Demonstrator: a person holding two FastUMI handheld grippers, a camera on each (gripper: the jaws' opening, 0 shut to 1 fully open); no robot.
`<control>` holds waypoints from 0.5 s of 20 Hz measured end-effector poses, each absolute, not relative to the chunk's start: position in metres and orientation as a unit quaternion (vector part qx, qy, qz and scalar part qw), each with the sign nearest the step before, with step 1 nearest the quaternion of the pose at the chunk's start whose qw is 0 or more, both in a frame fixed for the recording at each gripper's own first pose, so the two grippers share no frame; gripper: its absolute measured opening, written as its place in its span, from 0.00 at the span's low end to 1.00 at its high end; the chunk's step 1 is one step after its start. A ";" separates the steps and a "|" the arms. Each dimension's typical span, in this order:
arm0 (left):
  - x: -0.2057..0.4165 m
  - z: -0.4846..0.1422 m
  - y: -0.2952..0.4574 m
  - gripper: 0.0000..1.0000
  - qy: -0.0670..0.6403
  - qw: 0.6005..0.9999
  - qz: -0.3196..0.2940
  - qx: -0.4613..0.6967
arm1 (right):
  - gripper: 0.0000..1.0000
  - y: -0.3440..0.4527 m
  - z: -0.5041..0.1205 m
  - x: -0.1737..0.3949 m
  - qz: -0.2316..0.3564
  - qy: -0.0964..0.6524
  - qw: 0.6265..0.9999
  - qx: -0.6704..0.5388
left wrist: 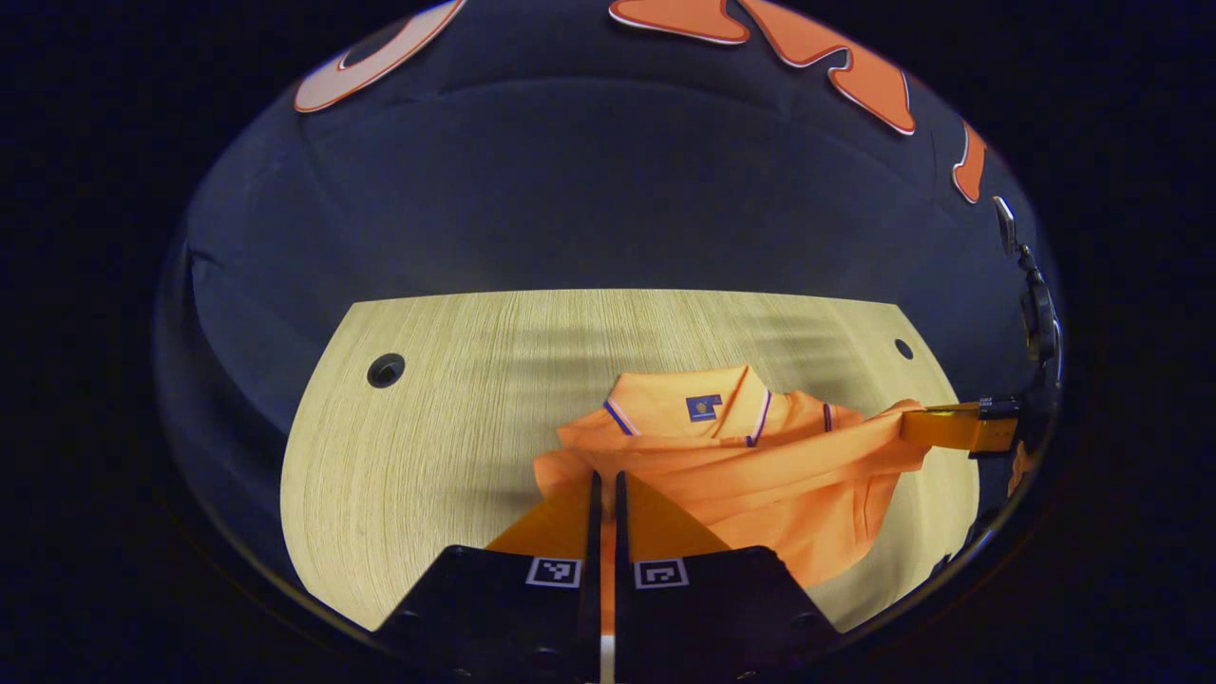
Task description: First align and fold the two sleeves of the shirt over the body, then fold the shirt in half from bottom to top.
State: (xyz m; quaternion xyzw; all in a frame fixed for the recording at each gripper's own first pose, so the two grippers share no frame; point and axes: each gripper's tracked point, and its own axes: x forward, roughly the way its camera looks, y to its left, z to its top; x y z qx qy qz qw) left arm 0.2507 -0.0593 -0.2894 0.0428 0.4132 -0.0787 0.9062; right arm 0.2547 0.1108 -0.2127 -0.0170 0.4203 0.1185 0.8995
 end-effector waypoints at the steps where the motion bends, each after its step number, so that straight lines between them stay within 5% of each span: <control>1: 0.255 -0.300 -0.059 0.06 0.420 0.903 -0.076 0.045 | 0.00 0.111 -0.225 0.263 0.117 0.424 0.898 -0.020; 5: 0.276 -0.340 -0.059 0.06 0.429 0.901 -0.061 0.032 | 0.02 0.104 -0.265 0.286 0.088 0.428 0.898 -0.059; 8: 0.283 -0.351 -0.051 0.15 0.426 0.903 -0.045 0.030 | 0.08 0.107 -0.281 0.296 0.089 0.410 0.902 -0.098; 9: 0.283 -0.354 -0.047 0.32 0.427 0.903 -0.040 0.026 | 0.14 0.110 -0.284 0.297 0.093 0.410 0.902 -0.101; 10: 0.282 -0.355 -0.047 0.49 0.427 0.903 -0.040 0.015 | 0.35 0.111 -0.287 0.296 0.095 0.408 0.902 -0.103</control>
